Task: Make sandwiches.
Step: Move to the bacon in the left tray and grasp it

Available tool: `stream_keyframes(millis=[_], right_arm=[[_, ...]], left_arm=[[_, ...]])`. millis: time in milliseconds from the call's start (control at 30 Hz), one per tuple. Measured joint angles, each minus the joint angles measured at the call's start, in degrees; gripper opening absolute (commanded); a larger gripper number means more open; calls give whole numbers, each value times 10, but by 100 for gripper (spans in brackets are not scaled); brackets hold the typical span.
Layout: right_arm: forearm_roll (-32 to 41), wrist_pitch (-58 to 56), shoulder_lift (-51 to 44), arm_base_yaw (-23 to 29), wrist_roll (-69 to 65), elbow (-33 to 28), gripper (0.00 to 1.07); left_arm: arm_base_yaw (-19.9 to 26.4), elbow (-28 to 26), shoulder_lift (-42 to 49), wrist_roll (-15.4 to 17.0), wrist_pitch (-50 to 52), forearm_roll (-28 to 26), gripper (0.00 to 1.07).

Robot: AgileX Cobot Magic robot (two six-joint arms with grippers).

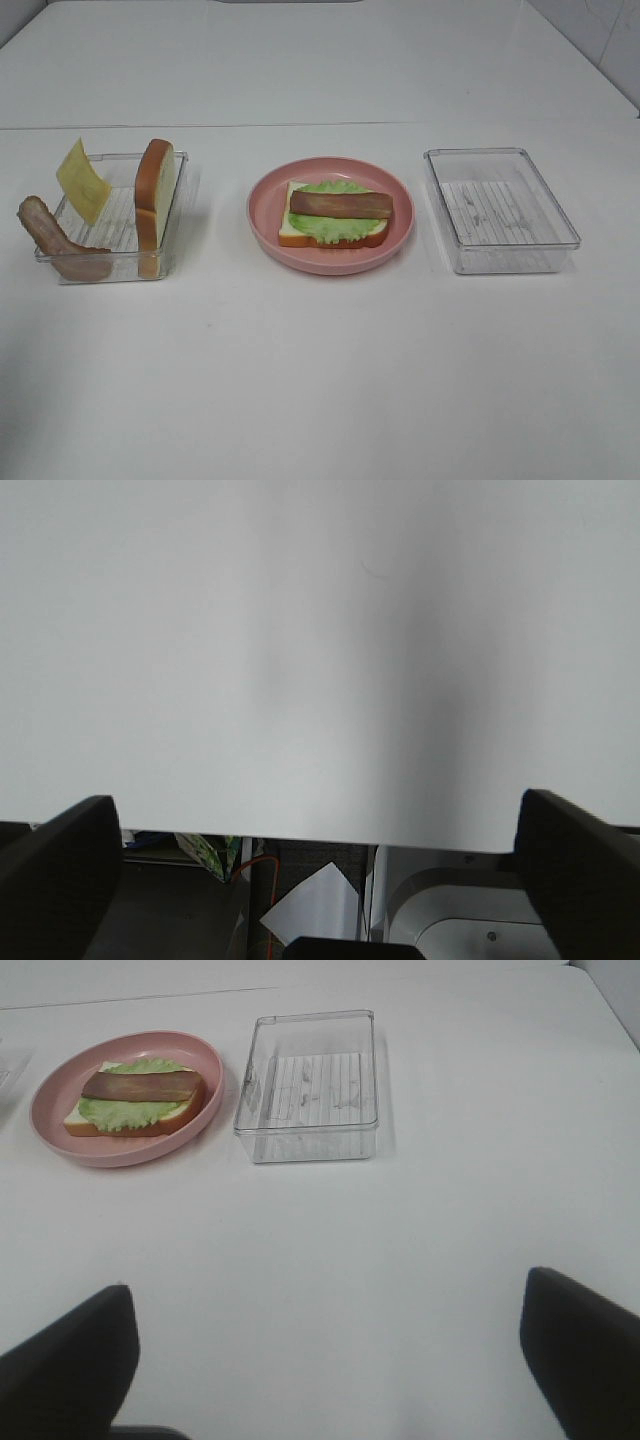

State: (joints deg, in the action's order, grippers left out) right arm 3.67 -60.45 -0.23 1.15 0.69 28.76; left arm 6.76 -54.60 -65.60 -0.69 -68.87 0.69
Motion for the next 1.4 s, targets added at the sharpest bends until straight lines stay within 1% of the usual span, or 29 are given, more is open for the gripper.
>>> stream_keyframes(millis=[33,67,100,133,167,200,233,267,300,333,367,400,433,500,567,600,667,700,767,933,1133,1400], right_arm=[[0,0,0,0,0,0,98],[0,0,0,0,0,0,98],[0,0,0,0,0,0,98],[-1,0,0,0,4,0,98],[-1,0,0,0,5,0,98],[-1,0,0,0,5,0,98],[-2,0,0,0,5,0,98],[-2,0,0,0,6,0,98],[-2,0,0,0,6,0,98],[-2,0,0,0,6,0,98],[-2,0,0,0,6,0,98],[-2,0,0,0,6,0,98],[-2,0,0,0,7,0,98],[-2,0,0,0,7,0,98],[-2,0,0,0,7,0,98],[-2,0,0,0,7,0,98],[-2,0,0,0,8,0,98],[-2,0,0,0,8,0,98],[-2,0,0,0,9,0,98],[-2,0,0,0,9,0,98],[-2,0,0,0,9,0,98],[-2,0,0,0,9,0,98]], left_arm=[[0,-44,-54,0,0,-1,102],[0,-69,-77,0,0,-2,102],[0,-69,-77,0,0,-2,102],[0,-117,-127,0,1,-3,102],[0,-135,-146,0,1,-7,102],[0,-135,-146,0,1,-7,102],[0,-170,-191,0,1,-13,102],[0,-186,-213,0,1,-20,102],[0,-186,-213,0,1,-20,102],[-3,-211,-250,0,1,-29,102],[-6,-222,-269,0,1,-29,102],[-6,-222,-269,0,1,-29,102],[-15,-244,-303,0,1,-29,102],[-22,-254,-320,2,1,-28,102],[-48,-294,-384,13,2,-28,102],[-48,-294,-384,13,2,-28,102],[-64,-322,-427,23,2,-28,102],[-64,-322,-427,23,2,-28,102],[-77,-334,-462,34,2,-28,102],[-88,-336,-495,40,13,-28,102],[-89,-337,-515,49,60,-28,102],[-89,-337,-530,50,65,-26,102]])
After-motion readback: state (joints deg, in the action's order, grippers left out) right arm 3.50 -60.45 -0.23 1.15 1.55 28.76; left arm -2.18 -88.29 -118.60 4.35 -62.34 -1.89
